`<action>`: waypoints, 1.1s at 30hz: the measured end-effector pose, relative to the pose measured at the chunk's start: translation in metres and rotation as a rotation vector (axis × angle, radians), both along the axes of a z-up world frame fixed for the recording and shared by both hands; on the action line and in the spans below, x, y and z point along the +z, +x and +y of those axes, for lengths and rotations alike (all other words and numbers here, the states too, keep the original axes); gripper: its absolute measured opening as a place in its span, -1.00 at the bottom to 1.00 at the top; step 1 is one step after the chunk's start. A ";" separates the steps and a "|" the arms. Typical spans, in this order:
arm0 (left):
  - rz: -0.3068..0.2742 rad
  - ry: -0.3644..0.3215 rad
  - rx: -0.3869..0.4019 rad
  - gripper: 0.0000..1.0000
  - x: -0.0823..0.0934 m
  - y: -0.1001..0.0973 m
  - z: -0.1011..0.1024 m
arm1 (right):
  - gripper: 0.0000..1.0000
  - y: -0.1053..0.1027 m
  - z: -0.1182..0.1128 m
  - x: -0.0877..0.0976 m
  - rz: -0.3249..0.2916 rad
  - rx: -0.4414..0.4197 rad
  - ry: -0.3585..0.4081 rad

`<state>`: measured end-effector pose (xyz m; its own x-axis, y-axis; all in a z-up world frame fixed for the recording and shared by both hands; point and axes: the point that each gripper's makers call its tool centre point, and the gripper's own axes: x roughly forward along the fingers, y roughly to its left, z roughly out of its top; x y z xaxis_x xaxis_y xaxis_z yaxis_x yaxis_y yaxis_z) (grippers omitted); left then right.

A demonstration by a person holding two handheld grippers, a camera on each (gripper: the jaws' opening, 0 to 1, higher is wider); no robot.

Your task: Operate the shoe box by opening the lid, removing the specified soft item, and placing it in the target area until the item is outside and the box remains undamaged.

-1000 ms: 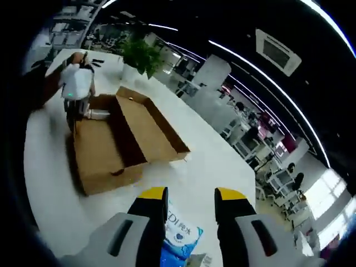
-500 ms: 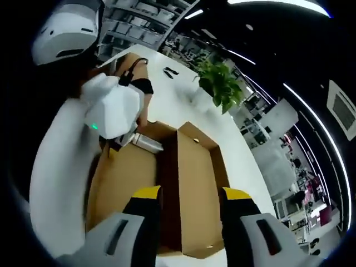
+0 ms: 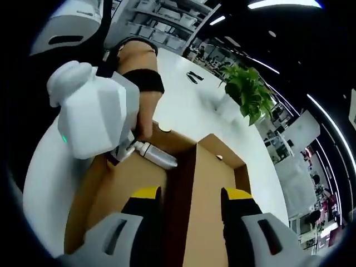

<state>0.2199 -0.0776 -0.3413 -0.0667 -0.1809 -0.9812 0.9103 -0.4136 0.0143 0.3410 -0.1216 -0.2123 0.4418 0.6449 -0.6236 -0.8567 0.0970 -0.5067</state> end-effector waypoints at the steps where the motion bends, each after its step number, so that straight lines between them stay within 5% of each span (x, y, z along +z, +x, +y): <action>1: 0.000 0.000 -0.002 -0.88 0.000 0.001 -0.001 | -0.13 0.000 0.005 -0.005 0.017 0.014 0.000; 14: 0.002 -0.002 -0.001 -0.88 -0.001 0.001 -0.001 | -0.11 0.007 0.050 -0.050 0.113 0.170 -0.116; 15: -0.054 -0.012 -0.034 -0.88 0.002 0.012 -0.005 | -0.11 0.004 0.056 -0.053 0.121 0.200 -0.123; 22: -0.065 0.004 -0.026 -0.89 0.000 0.004 -0.003 | -0.16 -0.001 0.081 -0.079 0.137 0.288 -0.207; 33: -0.035 0.015 -0.026 -0.90 -0.001 -0.004 -0.001 | -0.18 0.002 0.094 -0.093 0.169 0.322 -0.246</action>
